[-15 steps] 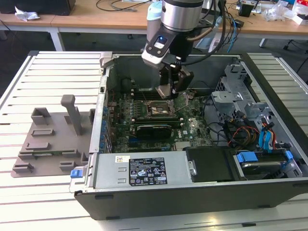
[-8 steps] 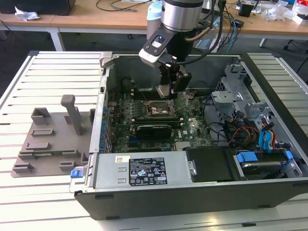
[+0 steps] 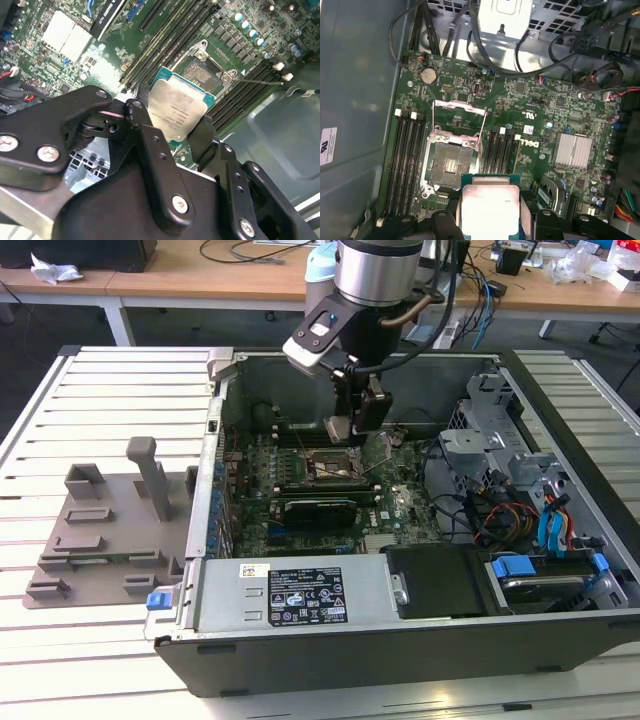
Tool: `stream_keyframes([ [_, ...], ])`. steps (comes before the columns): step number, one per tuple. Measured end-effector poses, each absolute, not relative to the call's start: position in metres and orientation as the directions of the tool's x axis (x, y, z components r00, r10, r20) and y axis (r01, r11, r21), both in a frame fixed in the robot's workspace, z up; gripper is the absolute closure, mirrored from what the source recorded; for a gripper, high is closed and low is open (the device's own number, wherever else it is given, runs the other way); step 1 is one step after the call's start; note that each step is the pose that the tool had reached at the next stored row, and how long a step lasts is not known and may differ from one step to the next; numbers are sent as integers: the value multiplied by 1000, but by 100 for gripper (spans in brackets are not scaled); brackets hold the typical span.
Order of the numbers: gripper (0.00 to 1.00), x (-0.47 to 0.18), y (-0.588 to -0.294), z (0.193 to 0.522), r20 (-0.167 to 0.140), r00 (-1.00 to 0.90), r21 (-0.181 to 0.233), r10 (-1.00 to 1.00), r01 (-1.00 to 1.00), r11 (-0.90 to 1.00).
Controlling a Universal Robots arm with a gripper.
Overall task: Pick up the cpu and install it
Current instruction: 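Place the cpu into insertion slot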
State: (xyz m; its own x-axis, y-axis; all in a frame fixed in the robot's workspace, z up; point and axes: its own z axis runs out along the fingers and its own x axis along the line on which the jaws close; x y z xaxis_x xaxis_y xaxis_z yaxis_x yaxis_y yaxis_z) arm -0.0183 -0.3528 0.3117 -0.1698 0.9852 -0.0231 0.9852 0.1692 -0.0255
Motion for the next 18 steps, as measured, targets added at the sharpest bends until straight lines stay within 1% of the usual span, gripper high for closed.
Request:
stream_keyframes([
  [7,45,-18,-353,311,-23,-86,-25,996,996,85],
  [18,45,-18,-353,308,-23,-85,-26,996,996,85],
])
